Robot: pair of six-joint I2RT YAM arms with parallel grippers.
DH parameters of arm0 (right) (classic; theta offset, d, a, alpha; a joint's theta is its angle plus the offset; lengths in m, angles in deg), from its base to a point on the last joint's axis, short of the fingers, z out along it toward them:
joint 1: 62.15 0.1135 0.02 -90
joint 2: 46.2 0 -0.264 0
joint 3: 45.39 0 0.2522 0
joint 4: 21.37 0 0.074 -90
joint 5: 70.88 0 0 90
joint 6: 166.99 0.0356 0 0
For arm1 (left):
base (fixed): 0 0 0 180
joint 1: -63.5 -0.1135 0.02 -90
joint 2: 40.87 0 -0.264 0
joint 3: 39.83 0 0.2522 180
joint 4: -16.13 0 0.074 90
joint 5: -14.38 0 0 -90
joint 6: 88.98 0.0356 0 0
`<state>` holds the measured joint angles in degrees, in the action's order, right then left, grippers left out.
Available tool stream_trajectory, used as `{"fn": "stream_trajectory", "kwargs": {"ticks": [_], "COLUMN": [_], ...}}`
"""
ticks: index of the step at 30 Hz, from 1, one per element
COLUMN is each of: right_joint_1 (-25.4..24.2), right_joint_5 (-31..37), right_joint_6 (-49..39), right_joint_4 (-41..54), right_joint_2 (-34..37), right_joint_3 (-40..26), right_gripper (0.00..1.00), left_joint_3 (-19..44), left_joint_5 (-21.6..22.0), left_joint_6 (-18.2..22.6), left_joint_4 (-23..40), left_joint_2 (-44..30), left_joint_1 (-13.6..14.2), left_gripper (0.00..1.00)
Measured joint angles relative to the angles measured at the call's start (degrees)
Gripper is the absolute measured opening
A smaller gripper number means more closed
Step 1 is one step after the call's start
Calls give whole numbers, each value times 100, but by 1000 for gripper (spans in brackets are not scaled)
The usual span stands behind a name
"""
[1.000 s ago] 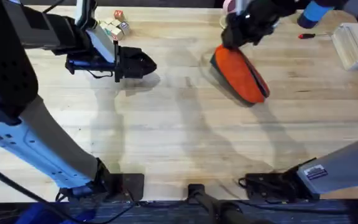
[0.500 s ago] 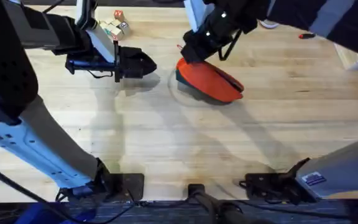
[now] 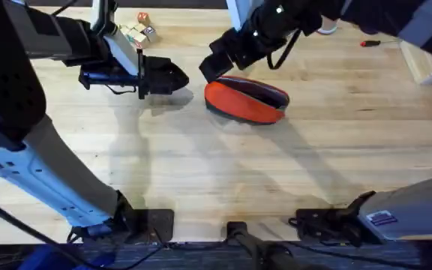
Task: Unzip the bag, pick up the pens from the table one at a time and place them inside, then zip the bag closed.
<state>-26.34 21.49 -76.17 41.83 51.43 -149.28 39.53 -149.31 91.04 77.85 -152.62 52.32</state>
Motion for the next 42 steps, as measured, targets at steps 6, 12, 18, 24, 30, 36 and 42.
{"fn": "stream_trajectory", "kwargs": {"ticks": [6,12,18,24,30,36,42], "right_joint_1": [-15,-15,-15,-15,-15,-15,-15], "right_joint_5": [20,20,-40,-694,-1024,-1225,-1394], "right_joint_6": [46,46,79,114,137,157,173], "right_joint_4": [75,77,95,99,46,-216,-435], "right_joint_2": [-385,-710,-714,-714,-714,-551,-225], "right_joint_3": [0,-8,-9,-9,-9,-13,-13], "right_gripper": [997,997,997,997,997,997,996], "left_joint_3": [0,0,0,0,0,0,0], "left_joint_5": [2,-4,-111,-173,-216,-221,-232], "left_joint_6": [-2,-26,-24,-24,-24,-24,-24], "left_joint_4": [2,0,0,28,26,26,26], "left_joint_2": [0,0,0,2,0,1,0], "left_joint_1": [0,0,0,0,0,0,0], "left_gripper": [469,991,993,993,993,994,994]}}
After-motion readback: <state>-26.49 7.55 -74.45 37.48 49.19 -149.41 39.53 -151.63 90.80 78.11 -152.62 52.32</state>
